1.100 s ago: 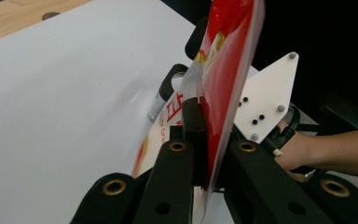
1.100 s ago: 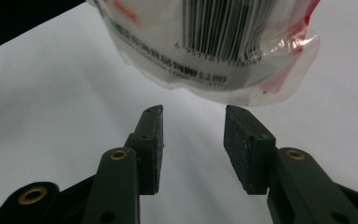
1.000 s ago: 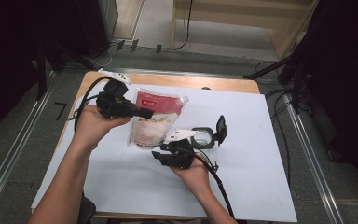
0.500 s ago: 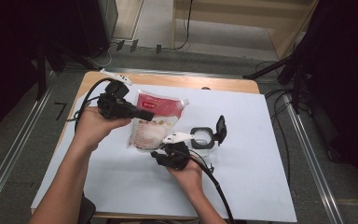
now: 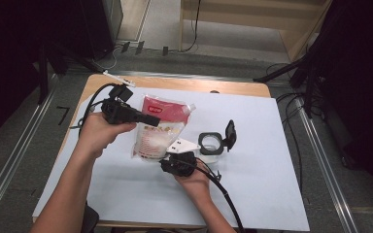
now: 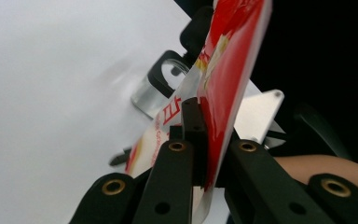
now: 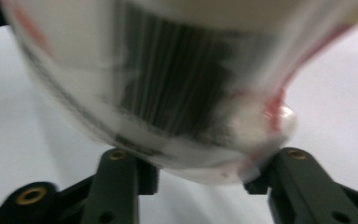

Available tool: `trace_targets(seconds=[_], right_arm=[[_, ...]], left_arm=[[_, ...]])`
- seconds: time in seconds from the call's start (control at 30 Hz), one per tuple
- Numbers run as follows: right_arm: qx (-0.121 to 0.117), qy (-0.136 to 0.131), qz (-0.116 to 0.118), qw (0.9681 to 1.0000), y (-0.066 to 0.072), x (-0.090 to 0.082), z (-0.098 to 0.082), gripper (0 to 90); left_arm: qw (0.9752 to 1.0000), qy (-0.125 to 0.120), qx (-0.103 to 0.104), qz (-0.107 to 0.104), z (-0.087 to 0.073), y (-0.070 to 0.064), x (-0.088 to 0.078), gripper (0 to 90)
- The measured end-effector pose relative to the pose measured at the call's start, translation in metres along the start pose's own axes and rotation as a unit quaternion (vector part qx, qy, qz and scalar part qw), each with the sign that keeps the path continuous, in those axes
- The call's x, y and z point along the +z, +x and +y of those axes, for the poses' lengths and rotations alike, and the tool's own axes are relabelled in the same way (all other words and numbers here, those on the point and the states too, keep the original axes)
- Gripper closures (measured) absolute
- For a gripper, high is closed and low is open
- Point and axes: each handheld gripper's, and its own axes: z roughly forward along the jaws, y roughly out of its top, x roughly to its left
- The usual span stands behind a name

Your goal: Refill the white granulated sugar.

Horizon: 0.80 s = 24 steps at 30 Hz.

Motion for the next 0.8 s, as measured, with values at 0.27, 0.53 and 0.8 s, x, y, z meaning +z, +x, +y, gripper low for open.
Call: trace_targets(seconds=[0.27,0.53,0.8], right_arm=[[-0.006,0.008,0.026,0.9996,0.014,-0.003,0.002,54.2],[0.014,-0.002,0.061,0.9980,0.021,-0.011,0.007,54.8],[0.040,-0.003,0.089,0.9952,0.015,-0.020,0.012,55.1]], left_arm=[[0.9955,-0.002,0.072,0.062,0.000,-0.008,0.016,85.6],[0.9953,0.004,0.079,0.056,-0.001,-0.005,0.021,83.0],[0.9987,0.013,0.048,0.013,-0.002,0.001,0.039,81.8]])
